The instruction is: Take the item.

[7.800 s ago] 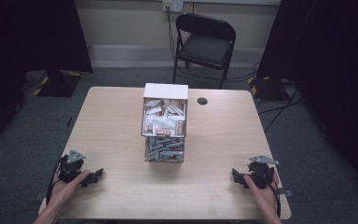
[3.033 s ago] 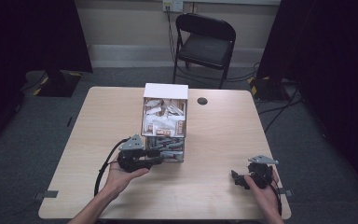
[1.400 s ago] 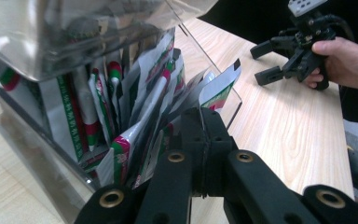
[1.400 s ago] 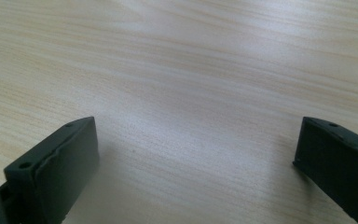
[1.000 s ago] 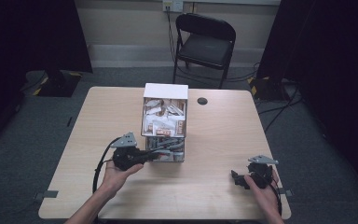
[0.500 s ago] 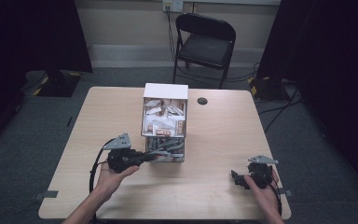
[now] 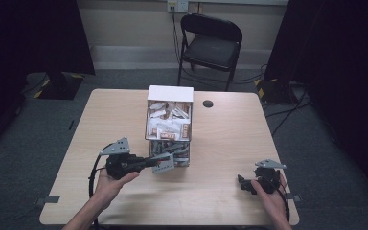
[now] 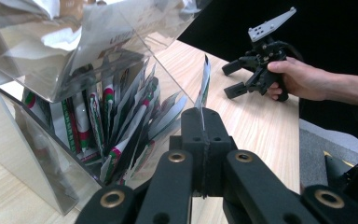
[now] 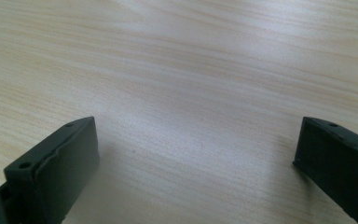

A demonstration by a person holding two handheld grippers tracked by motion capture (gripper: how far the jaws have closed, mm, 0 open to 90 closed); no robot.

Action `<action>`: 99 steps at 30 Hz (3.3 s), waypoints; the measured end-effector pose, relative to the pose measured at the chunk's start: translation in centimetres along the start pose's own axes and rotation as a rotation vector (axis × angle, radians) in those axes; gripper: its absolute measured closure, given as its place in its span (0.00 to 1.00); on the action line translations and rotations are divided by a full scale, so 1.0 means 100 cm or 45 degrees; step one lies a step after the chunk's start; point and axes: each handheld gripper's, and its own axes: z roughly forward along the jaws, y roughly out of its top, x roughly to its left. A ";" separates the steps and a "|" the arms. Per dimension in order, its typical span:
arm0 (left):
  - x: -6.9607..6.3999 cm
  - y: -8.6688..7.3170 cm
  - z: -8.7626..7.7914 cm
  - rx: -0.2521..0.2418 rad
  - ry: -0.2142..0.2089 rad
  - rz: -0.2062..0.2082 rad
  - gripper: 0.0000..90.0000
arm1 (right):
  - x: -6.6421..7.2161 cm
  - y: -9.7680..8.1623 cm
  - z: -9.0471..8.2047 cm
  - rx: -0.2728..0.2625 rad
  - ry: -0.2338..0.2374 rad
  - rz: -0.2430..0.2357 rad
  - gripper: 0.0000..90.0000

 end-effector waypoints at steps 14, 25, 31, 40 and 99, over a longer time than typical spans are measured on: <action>0.003 -0.002 -0.024 -0.019 0.033 -0.008 1.00 | 0.000 0.000 0.000 0.000 0.000 0.000 0.00; 0.006 -0.005 -0.044 -0.032 0.071 -0.014 1.00 | 0.000 0.000 0.000 0.000 0.000 0.000 0.00; 0.012 -0.008 -0.057 -0.045 0.104 -0.036 1.00 | 0.000 0.000 0.000 0.000 0.000 0.000 0.00; 0.018 -0.011 -0.069 -0.044 0.154 -0.055 1.00 | 0.000 0.000 0.000 0.000 0.000 0.000 0.00; 0.102 -0.052 -0.033 0.229 0.461 -0.235 1.00 | 0.000 0.000 0.000 0.000 0.004 -0.003 0.00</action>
